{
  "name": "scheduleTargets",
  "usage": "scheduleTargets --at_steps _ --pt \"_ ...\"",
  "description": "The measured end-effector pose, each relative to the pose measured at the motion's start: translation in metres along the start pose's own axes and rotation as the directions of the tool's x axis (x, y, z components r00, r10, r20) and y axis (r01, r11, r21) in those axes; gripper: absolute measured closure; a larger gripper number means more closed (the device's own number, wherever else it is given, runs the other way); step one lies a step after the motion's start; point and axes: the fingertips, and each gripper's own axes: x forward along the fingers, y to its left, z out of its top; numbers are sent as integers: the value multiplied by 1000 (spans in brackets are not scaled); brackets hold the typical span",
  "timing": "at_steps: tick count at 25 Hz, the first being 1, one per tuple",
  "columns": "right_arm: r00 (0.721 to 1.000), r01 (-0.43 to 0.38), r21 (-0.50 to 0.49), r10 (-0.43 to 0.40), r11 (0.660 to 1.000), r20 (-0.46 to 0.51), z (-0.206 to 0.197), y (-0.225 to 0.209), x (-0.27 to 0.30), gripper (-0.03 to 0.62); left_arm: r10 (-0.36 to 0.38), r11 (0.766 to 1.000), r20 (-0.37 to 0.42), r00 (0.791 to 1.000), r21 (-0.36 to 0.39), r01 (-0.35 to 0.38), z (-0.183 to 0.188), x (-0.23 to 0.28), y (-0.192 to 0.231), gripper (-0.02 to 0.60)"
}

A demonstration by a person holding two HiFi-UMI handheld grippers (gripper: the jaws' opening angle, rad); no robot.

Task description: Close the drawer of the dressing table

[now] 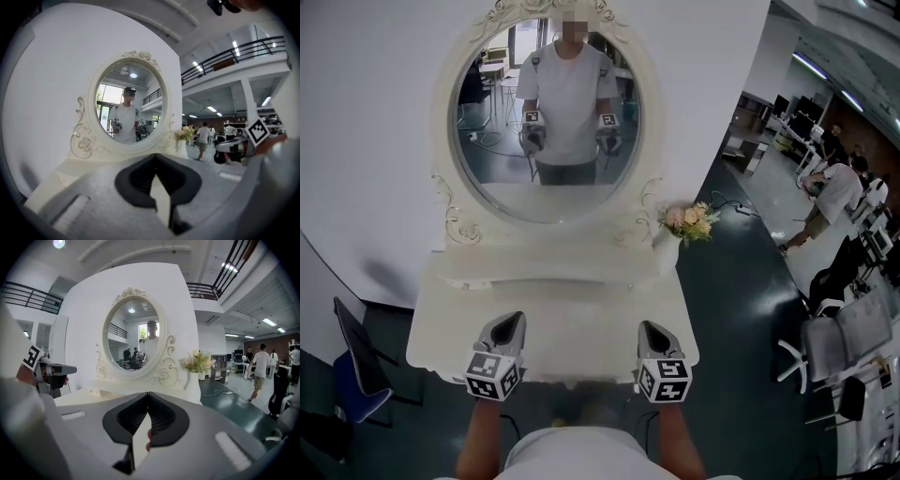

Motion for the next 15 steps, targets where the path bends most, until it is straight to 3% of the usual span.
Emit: scheduleTargets --at_steps 15 --pt "1000 9 -11 -9 1000 2 2 -4 -14 591 -28 999 -4 1000 21 28 1 -5 -16 583"
